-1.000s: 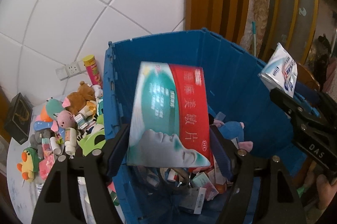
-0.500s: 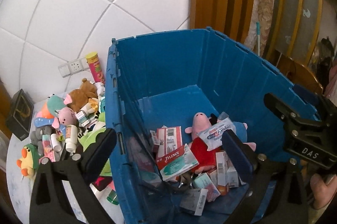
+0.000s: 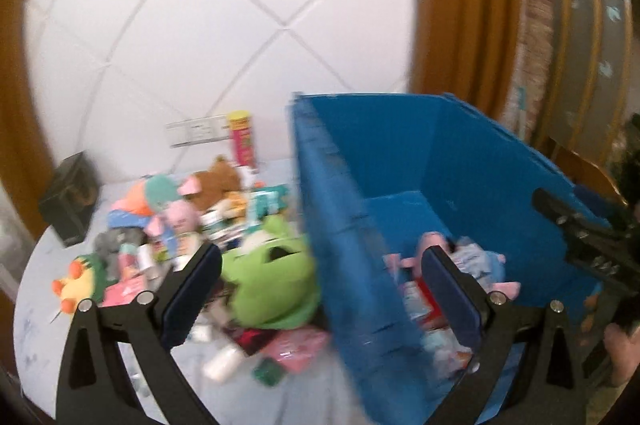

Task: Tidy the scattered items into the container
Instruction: 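Move both tools back from the crate toward the table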

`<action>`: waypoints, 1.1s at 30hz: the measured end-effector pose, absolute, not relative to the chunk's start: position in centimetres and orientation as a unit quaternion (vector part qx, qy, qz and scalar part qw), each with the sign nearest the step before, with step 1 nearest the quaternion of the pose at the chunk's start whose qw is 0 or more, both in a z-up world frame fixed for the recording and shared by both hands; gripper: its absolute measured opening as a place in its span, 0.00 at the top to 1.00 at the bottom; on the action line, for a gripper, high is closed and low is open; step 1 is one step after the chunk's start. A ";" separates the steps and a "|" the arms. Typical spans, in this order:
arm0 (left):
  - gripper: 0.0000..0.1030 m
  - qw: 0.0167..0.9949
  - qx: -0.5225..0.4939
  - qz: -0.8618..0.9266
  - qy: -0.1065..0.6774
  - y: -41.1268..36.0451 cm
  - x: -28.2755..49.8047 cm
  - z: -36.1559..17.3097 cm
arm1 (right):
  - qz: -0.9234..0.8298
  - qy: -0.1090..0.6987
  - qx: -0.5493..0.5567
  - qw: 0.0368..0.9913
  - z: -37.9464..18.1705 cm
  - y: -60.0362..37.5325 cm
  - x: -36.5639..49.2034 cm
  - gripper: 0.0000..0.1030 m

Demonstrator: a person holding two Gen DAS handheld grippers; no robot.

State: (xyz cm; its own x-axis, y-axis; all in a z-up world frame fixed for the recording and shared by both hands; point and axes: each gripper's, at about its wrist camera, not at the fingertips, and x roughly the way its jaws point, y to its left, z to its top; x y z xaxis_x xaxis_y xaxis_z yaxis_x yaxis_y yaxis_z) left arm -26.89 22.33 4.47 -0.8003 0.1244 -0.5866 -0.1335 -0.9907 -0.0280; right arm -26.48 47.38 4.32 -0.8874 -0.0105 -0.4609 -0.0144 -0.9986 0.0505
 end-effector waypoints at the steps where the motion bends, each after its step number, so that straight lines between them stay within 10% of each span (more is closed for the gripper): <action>1: 0.01 0.058 -0.312 0.948 0.003 20.9 -26.8 4.1 | 0.971 0.024 -0.236 -0.012 4.5 46.1 -26.5 0.00; 17: 0.01 -0.048 -0.383 0.922 -0.027 -2.2 -24.4 -3.5 | 0.967 -0.010 -0.227 -0.112 5.0 24.3 -25.1 0.00; 33: 0.01 -0.138 -0.527 0.835 -0.077 -17.6 -25.7 -19.5 | 0.879 -0.037 -0.449 -0.158 -14.4 10.6 -30.9 0.00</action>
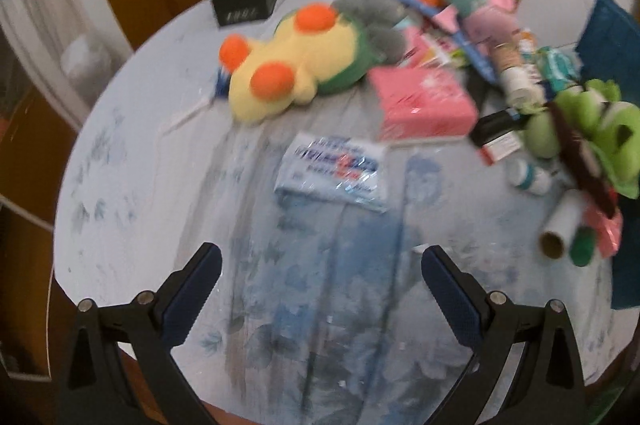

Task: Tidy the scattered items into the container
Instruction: 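Move both tools back from the crate toward the table, then grasp the white-blue alcohol wipes pack with the left gripper while the right grasps the white pill bottle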

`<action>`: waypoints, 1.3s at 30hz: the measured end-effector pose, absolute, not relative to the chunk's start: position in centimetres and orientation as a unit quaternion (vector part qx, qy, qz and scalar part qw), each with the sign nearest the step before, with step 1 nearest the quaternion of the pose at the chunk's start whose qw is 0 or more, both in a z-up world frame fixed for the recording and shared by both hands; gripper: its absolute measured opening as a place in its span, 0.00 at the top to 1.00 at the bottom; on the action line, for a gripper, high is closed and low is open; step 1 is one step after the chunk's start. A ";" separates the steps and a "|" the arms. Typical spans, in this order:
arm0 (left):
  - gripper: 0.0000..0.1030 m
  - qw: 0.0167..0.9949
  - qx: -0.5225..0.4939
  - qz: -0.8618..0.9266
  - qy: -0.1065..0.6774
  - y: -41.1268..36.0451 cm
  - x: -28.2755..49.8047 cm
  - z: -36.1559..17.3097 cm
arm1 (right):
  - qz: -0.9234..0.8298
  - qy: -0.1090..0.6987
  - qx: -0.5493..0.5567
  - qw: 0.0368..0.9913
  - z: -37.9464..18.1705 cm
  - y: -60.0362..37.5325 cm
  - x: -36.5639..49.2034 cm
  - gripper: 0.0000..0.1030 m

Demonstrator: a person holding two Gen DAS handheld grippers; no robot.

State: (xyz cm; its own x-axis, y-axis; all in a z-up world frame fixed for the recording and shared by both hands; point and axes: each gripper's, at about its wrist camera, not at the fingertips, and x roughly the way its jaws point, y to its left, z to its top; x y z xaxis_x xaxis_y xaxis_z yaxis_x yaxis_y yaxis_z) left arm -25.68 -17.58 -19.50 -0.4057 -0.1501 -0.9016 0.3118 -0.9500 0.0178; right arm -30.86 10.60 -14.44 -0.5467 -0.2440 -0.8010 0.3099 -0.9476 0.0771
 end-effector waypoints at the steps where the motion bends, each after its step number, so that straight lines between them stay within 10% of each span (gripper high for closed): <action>1: 0.01 0.142 0.532 -0.831 0.080 -17.8 -25.9 -20.2 | -0.874 0.037 0.457 0.162 -15.3 10.3 -31.2 0.00; 39: 0.00 0.051 0.558 -0.827 0.043 -18.2 -37.0 -26.8 | -0.839 0.010 0.540 0.063 -27.4 5.0 -40.0 0.00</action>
State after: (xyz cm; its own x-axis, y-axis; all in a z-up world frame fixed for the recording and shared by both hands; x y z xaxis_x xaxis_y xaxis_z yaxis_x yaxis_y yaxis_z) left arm -36.98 -18.21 -26.84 -0.3719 -0.0367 -0.9275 0.1328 -0.9910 -0.0140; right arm -40.00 4.97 -27.35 -0.4090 -0.0951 -0.9076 0.1170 -0.9918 0.0512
